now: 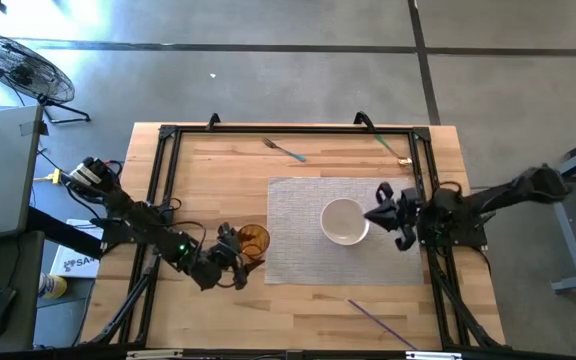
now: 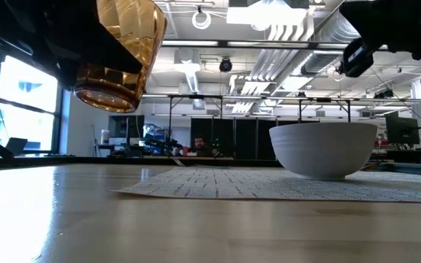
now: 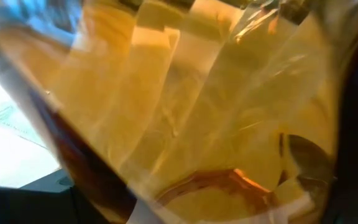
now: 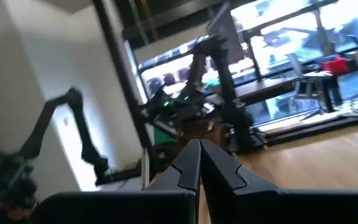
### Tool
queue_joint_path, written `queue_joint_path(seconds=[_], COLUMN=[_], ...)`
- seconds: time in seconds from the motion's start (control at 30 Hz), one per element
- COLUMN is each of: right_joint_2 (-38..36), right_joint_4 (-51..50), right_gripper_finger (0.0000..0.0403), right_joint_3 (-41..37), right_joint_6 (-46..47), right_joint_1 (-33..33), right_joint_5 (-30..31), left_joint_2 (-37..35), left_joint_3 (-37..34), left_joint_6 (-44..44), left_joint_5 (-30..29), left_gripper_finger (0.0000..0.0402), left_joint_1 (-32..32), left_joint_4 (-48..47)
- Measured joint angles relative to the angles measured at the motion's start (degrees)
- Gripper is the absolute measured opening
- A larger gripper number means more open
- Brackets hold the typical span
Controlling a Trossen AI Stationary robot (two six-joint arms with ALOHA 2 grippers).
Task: Pick & Place Utensil
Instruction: Put the brown cup on the gray mat to the top right of the white bowl
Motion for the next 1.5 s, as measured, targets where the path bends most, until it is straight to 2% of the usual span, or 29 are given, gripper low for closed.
queue_joint_path(seconds=[0.13,0.33,0.6,0.8,1.13,1.33,1.5], right_joint_2=[10.85,26.13,40.87,47.53,53.8,54.71,54.69], right_joint_4=[4.2,4.02,1.82,-1.85,-3.9,-5.17,-4.96], right_gripper_finger=[0.0005,0.0005,0.0025,0.0089,0.0235,0.0296,0.0337], right_joint_3=[4.43,13.87,25.48,33.1,42.13,43.63,43.79], right_joint_6=[-5.03,-8.87,-13.86,-15.31,-14.54,-15.68,-15.08], right_joint_1=[4.19,7.32,9.33,9.5,8.91,7.95,6.56], right_joint_5=[2.14,1.82,1.28,1.43,2.73,6.05,5.35], left_joint_2=[0.0,0.02,0.02,0.02,0.02,0.02,0.02], left_joint_3=[0.0,0.0,0.0,0.0,0.02,0.02,0.04], left_joint_6=[1.48,3.33,7.41,10.2,14.87,15.09,15.1], left_joint_5=[0.47,1.49,1.36,1.48,2.64,2.64,2.44], left_gripper_finger=[0.0344,0.0344,0.0344,0.0344,0.0344,0.0344,0.0344], left_joint_1=[0.35,0.3,-1.44,-2.08,-1.97,-1.97,-1.95], left_joint_4=[1.24,3.42,6.25,8.89,9.27,10.02,10.07])
